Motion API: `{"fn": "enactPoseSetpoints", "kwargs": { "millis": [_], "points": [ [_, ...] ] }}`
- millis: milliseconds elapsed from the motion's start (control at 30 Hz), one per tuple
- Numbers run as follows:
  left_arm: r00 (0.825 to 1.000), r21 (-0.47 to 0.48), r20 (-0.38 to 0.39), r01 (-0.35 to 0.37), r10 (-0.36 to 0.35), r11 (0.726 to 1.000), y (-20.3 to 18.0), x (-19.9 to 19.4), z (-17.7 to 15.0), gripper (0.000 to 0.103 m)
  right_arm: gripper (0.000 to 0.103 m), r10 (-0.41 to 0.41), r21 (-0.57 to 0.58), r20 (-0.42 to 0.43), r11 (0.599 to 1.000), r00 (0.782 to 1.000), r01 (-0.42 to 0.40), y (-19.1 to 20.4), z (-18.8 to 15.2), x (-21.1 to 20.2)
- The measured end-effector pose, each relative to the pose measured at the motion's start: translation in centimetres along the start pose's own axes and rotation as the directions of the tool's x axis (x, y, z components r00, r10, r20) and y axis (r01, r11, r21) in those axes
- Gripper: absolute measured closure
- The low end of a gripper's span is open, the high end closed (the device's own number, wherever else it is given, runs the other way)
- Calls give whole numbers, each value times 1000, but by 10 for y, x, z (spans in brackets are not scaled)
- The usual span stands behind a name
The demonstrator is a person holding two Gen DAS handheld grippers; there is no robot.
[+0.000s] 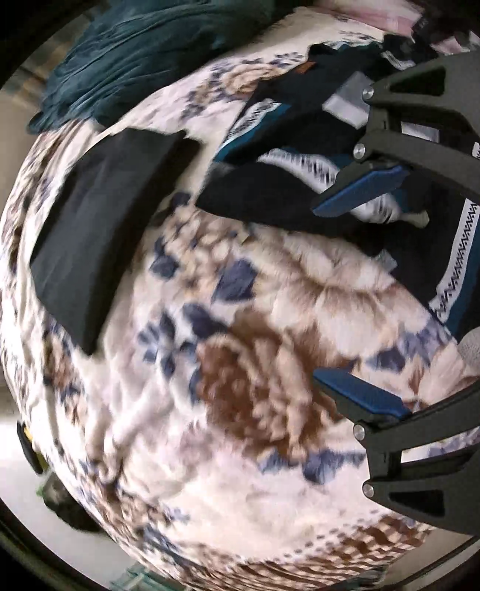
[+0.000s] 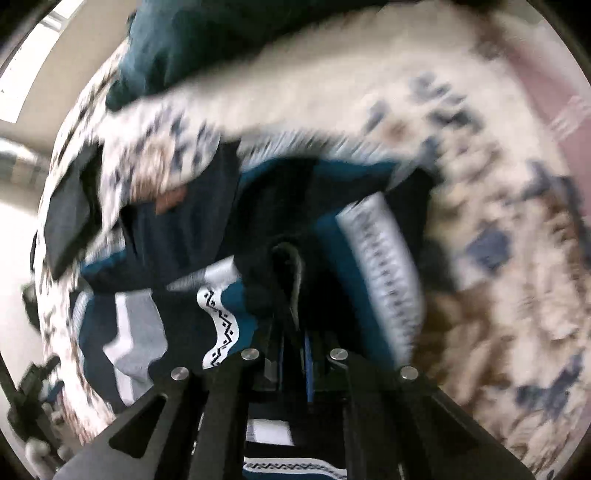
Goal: Fold small clothes
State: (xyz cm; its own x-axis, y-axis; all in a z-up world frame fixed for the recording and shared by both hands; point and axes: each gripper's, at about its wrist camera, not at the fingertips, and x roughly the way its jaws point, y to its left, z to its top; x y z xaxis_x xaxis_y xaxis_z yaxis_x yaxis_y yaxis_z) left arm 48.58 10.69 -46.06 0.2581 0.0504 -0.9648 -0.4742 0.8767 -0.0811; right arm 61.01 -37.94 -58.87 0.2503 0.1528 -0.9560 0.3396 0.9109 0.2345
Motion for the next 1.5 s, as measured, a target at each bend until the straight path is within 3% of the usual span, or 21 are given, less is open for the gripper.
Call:
{"fn": "enactPoseSetpoints", "kwargs": {
  "millis": [167,300,433,500,567,633,700,767,800,833,900,1033,1133,1233,1400,1500],
  "points": [
    [999,113,-49,-10,16,994,-37,36,-2,20,95,-69,-42,-52,997,996,67,-4,8,17],
    [987,256,-25,-146,158,956,-58,69,-3,17,95,-147,-73,-30,987,989,145,-2,15,30],
    [988,259,-48,-132,149,957,-53,75,4,12,95,-166,-74,-89,984,982,160,-5,19,46],
    [990,254,-26,-127,138,959,-51,59,7,13,87,-202,-88,-63,977,977,196,6,20,36],
    [995,241,13,-100,99,965,-50,38,8,13,51,-236,-107,-6,966,972,234,16,18,19],
    [997,247,38,-70,62,967,-51,25,4,12,38,-211,-115,86,969,974,220,25,10,-3],
    [996,290,35,-83,76,953,-57,32,-1,12,32,-184,-154,93,968,979,197,35,3,-6],
    [987,357,-17,-142,158,923,-63,61,-9,12,28,-176,-211,27,961,984,178,38,-6,14],
    [986,357,-46,-133,159,925,-60,73,-10,11,28,-217,-226,-40,953,975,203,32,-12,34],
    [988,339,-58,-116,144,934,-55,76,-10,10,28,-245,-223,-82,949,966,222,28,-17,48],
    [992,305,-70,-82,108,949,-49,67,-3,10,28,-222,-178,-148,964,964,195,15,-22,59],
    [999,325,4,-36,36,945,-51,15,-7,11,28,-91,-38,-140,995,986,87,-10,-32,6],
    [1000,379,6,20,-24,925,-65,-22,-41,11,28,-55,14,-141,998,988,58,-32,-45,-41],
    [995,447,-71,92,-67,890,-89,-46,-93,11,27,-47,3,-146,999,988,48,-58,-58,-79],
    [981,524,-187,151,-59,839,-152,-68,-218,11,27,-42,-24,-183,999,982,38,-118,-59,-112],
    [968,539,-252,129,13,832,-192,-72,-307,11,27,-6,-81,-218,997,976,-12,-157,-48,-112]
  ]
}}
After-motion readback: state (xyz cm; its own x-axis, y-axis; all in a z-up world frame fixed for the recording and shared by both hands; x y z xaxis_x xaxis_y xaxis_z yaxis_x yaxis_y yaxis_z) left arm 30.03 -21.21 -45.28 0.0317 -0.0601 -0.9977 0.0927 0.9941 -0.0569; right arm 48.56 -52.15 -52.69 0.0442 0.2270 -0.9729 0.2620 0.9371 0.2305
